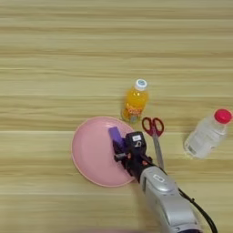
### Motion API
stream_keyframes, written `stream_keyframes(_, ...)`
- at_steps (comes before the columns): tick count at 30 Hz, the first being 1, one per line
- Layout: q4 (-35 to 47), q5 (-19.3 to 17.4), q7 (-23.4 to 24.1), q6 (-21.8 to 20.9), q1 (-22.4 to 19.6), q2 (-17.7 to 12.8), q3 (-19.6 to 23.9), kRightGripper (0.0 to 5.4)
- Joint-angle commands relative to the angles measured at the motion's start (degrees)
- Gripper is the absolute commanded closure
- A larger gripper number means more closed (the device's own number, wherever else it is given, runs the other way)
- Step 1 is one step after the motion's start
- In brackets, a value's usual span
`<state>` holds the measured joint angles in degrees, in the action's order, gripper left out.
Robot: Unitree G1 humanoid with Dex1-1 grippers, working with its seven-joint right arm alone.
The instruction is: Move the objects on the table
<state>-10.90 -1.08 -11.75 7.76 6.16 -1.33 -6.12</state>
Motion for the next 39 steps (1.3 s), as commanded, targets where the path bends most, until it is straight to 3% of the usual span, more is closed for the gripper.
stream_keyframes(1,4.5,-0.3,0.5,-2.6,-1.5,0.0,0.4,3.98)
stream_keyframes(16,12.1,-0.8,3.2,-3.2,0.7,-2.0,5.6,3.98)
stream_keyframes(39,11.9,0.0,5.0,0.3,1.2,-3.8,8.6,3.98)
